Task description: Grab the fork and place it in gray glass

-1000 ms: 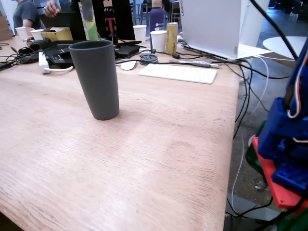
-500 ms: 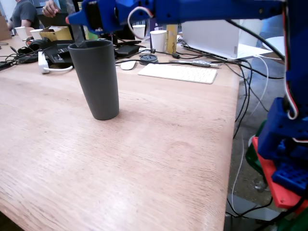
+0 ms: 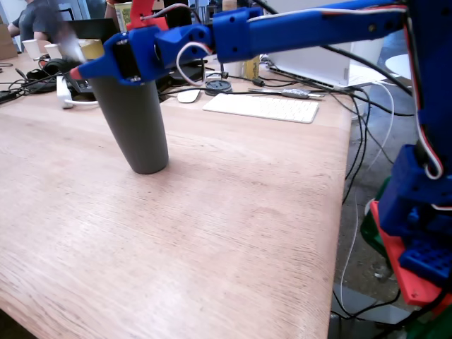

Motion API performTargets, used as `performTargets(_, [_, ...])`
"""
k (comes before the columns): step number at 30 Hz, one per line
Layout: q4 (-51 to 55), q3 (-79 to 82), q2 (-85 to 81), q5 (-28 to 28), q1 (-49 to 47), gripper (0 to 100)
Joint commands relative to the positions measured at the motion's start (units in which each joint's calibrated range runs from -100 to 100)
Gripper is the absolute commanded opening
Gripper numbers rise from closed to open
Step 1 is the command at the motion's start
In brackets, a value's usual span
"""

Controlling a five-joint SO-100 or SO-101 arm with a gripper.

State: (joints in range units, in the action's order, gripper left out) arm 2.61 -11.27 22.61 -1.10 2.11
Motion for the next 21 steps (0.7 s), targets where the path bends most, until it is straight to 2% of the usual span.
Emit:
performTargets(1, [-0.23,-0.67,-2.46,0.39,1.61,44])
performTargets(3, [-1.21,-1.23,-2.8,0.05,2.12,44])
performTargets(10, [-0.23,2.07,-19.18,0.44,1.95,44])
performTargets(21, [-0.23,53.04,-62.58,0.49,-0.25,44])
